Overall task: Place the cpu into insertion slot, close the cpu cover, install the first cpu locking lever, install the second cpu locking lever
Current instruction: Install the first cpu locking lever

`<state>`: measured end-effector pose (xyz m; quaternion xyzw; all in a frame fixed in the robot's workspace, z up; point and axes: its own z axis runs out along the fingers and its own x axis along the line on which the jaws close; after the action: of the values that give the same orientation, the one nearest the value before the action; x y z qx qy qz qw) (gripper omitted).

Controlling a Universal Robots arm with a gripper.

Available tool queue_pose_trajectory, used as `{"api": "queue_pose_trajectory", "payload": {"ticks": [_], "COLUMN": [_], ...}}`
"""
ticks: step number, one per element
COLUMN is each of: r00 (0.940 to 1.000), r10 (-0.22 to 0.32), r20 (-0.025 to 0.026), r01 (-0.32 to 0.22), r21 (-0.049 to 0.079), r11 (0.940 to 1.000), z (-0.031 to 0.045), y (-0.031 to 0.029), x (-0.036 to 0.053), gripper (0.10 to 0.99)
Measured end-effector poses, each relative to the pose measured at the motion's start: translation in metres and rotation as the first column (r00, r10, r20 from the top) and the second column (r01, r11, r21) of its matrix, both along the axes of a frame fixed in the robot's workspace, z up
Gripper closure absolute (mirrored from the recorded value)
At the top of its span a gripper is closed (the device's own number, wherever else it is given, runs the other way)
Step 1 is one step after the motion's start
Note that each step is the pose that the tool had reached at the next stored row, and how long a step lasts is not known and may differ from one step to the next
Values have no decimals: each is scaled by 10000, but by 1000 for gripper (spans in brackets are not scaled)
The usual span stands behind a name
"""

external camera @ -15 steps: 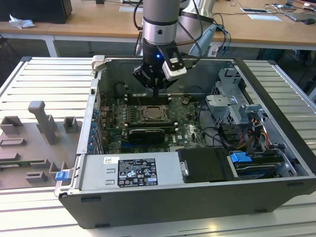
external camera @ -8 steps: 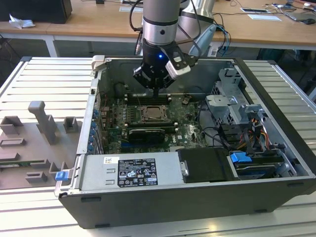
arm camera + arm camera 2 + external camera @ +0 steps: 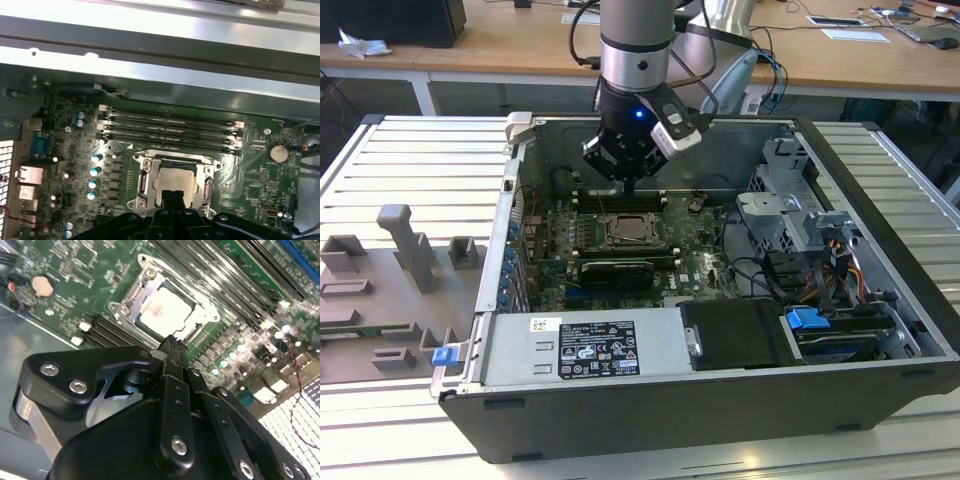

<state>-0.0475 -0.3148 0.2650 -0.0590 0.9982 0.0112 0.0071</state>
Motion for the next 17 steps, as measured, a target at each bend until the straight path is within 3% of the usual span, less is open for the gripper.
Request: {"api": "queue_pose_trajectory", "payload": {"ticks": [9,17], "r00": [9988,9988], "r10": [-496,-497], "r20": [0,0], "r01": [496,497], "r21": [2,2], "r11": [9988,9988], "z": [-16,-21], "y": [2,2], "x": [-152,-396], "gripper": [980,980]}}
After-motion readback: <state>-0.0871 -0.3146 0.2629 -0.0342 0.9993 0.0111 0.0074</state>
